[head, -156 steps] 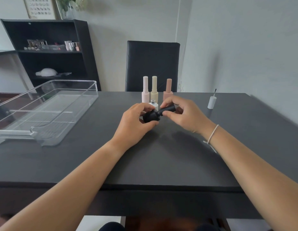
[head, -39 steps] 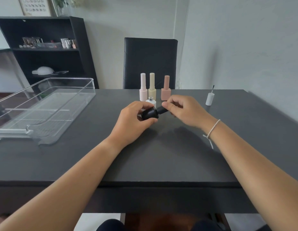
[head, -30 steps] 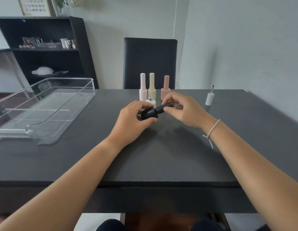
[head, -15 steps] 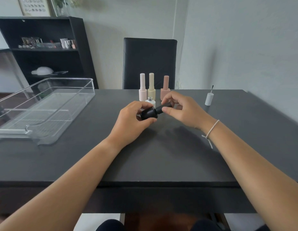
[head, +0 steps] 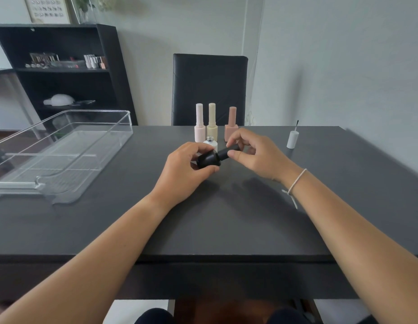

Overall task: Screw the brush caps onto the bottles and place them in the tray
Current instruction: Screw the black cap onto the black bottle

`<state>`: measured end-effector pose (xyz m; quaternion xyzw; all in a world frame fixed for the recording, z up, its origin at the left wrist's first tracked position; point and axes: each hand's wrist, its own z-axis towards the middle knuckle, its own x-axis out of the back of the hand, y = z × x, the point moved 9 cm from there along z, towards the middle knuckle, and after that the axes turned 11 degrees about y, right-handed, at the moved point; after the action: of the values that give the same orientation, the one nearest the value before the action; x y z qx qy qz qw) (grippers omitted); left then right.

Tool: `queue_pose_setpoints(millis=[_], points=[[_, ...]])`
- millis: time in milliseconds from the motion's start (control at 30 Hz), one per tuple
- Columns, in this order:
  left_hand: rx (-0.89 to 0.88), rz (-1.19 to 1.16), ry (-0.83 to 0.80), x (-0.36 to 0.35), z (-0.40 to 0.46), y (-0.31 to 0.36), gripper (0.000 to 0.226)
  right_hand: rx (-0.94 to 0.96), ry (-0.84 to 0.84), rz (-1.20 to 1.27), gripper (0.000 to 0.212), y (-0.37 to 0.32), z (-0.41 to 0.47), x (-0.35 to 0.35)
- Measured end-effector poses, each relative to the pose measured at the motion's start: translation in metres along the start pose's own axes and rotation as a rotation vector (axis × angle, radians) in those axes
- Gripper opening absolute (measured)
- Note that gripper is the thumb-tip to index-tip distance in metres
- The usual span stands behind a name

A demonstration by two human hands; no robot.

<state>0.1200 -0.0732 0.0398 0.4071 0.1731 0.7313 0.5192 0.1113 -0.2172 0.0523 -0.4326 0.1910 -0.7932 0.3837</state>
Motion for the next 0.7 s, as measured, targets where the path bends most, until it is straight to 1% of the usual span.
queue_pose_setpoints(millis=[133, 200, 233, 267, 367, 400, 433, 533, 633, 667, 700], points=[[-0.006, 0.009, -0.009, -0.0009, 0.0, 0.0002, 0.034, -0.029, 0.014, -0.043, 0.019, 0.0038, 0.0018, 0.0009], [-0.01, 0.014, -0.013, -0.0009, 0.0003, 0.0001, 0.034, -0.046, 0.014, -0.061, 0.032, 0.0066, 0.0028, 0.0003], [-0.009, 0.016, -0.014, -0.0009, 0.0003, -0.0002, 0.034, -0.048, 0.017, -0.059, 0.035, 0.0068, 0.0028, 0.0004], [-0.007, 0.017, -0.014, -0.001, 0.0002, -0.0005, 0.034, -0.044, 0.021, -0.048, 0.033, 0.0061, 0.0027, 0.0008], [-0.006, 0.011, -0.012, -0.0007, 0.0, -0.0008, 0.033, -0.016, 0.016, -0.007, 0.01, 0.0018, 0.0009, 0.0011], [-0.007, 0.008, -0.01, -0.0007, -0.0002, -0.0006, 0.033, -0.005, 0.006, -0.005, 0.006, 0.0005, 0.0003, 0.0006], [-0.008, 0.008, -0.01, -0.0006, -0.0003, -0.0005, 0.033, 0.006, 0.001, -0.007, 0.007, -0.0003, -0.0001, 0.0002], [-0.008, 0.004, -0.009, -0.0008, -0.0002, -0.0002, 0.034, -0.008, 0.008, -0.026, 0.012, 0.0005, 0.0001, 0.0009], [-0.011, 0.007, -0.014, -0.0011, 0.0001, 0.0002, 0.034, -0.055, 0.018, -0.052, 0.032, 0.0064, 0.0019, 0.0009], [-0.007, 0.003, -0.011, -0.0009, 0.0002, -0.0002, 0.033, -0.062, 0.022, -0.051, 0.037, 0.007, 0.002, 0.0012], [-0.002, 0.0, -0.008, -0.0006, 0.0002, -0.0006, 0.033, -0.06, 0.029, -0.042, 0.036, 0.0061, 0.0019, 0.0019]])
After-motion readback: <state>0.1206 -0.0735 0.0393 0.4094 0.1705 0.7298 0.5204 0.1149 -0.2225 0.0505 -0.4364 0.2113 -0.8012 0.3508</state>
